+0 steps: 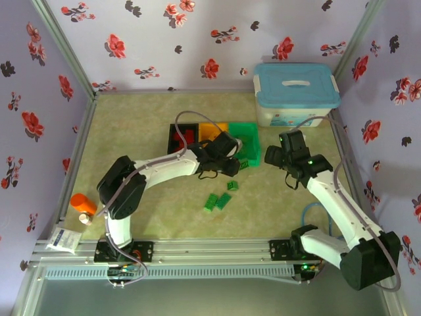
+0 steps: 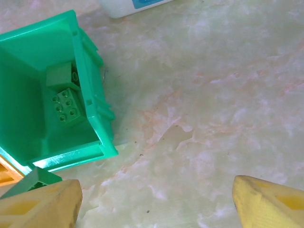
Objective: Sort the legos into containers by color
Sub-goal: Pick up the lego from the center of the table, then place the lego in the container.
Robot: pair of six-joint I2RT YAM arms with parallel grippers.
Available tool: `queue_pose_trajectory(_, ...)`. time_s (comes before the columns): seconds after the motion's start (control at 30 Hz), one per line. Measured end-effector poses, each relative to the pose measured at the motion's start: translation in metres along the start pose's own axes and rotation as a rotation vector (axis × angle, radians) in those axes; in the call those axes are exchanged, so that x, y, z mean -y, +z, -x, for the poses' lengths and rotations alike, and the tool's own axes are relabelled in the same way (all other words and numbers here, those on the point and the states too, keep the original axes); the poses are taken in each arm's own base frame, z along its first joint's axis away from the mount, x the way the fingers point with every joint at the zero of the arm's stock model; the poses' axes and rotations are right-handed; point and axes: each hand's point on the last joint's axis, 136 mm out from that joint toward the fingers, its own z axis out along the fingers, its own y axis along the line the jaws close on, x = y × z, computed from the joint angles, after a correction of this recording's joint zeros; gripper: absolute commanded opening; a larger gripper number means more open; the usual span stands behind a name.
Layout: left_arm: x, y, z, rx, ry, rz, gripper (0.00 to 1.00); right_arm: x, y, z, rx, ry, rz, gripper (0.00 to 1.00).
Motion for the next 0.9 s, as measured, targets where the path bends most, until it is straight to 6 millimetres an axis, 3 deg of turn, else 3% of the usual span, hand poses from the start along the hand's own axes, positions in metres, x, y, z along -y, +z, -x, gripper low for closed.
queue_pose_trajectory(0.13,0.003,-0.009,0.02,0.034,-0.009,-0.007,0.17,0.003,-0.001,-0.002,-0.004,0.002,-0.004,0.83)
queue_pose_trajectory(0.27,0.002,-0.016,0.052,0.085,-0.027,-0.005,0.17,0.004,-0.002,-0.003,-0.002,0.004,-0.003,0.83)
queue_pose_trajectory(0.43,-0.013,-0.012,0.084,0.114,-0.06,0.031,0.19,0.008,-0.007,-0.005,0.006,0.02,-0.004,0.83)
queue_pose_trajectory(0.63,-0.032,0.003,0.094,0.082,-0.087,0.087,0.28,0.011,-0.009,-0.006,0.014,0.03,-0.003,0.83)
queue_pose_trajectory(0.9,-0.039,0.004,0.092,0.06,-0.092,0.124,0.42,0.012,-0.009,-0.008,0.007,0.029,-0.005,0.85)
